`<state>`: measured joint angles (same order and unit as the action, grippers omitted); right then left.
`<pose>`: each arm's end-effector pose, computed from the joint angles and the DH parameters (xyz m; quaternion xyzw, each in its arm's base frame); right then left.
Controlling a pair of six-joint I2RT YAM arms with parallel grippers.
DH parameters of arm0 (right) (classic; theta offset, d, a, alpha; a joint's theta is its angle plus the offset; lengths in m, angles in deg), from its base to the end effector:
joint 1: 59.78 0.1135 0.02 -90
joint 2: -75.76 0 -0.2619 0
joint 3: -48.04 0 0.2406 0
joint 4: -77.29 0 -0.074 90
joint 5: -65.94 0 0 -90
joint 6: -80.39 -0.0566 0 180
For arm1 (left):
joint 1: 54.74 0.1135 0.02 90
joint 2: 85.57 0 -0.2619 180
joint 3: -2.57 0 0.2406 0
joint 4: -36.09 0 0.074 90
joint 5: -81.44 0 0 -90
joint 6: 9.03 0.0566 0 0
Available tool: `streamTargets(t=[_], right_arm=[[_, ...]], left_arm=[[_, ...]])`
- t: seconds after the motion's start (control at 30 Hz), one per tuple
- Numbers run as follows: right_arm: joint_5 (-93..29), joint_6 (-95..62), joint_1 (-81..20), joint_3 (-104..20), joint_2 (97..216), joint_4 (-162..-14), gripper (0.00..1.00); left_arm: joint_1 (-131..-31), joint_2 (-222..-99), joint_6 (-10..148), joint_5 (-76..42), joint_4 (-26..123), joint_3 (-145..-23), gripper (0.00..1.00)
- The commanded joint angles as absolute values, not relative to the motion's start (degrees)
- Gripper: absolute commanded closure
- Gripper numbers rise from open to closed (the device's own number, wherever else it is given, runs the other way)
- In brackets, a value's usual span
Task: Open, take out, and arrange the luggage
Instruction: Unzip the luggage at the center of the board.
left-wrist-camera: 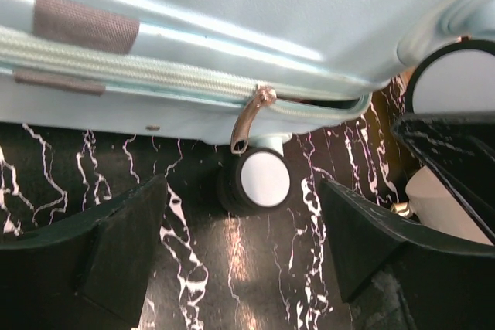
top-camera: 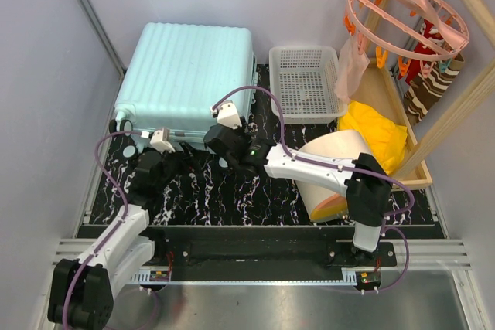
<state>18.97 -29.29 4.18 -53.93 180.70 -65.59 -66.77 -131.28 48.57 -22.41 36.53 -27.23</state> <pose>0.2174 0.3569 0.2798 -0.1746 0.8396 0.0139 0.5142 0.1852 -0.0533 0.1987 -0.0694 0.7949 -0.3143 0.5143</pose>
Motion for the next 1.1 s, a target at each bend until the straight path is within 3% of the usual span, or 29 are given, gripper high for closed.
streamTargets(t=[0.0,0.13,0.87,1.03,1.07], right_arm=[[19.98,-27.36,4.56,-55.08,174.19,-67.53,1.00],[18.31,-27.97,4.56,-54.91,173.93,-67.79,1.00],[15.84,-28.06,4.47,-53.59,173.23,-68.76,1.00],[15.93,-27.89,4.47,-53.59,173.40,-68.76,1.00],[16.02,-27.80,4.56,-53.50,173.23,-68.67,1.00]], left_arm=[[-67.75,-134.34,48.90,-23.15,26.28,-26.90,0.21],[-68.98,-139.00,48.63,-24.11,20.58,-27.16,0.23],[-69.25,-153.07,49.77,-26.05,7.64,-31.38,0.55],[-69.33,-154.65,50.21,-25.00,7.64,-32.61,0.72],[-69.33,-155.09,50.13,-24.48,8.34,-32.88,0.80]])
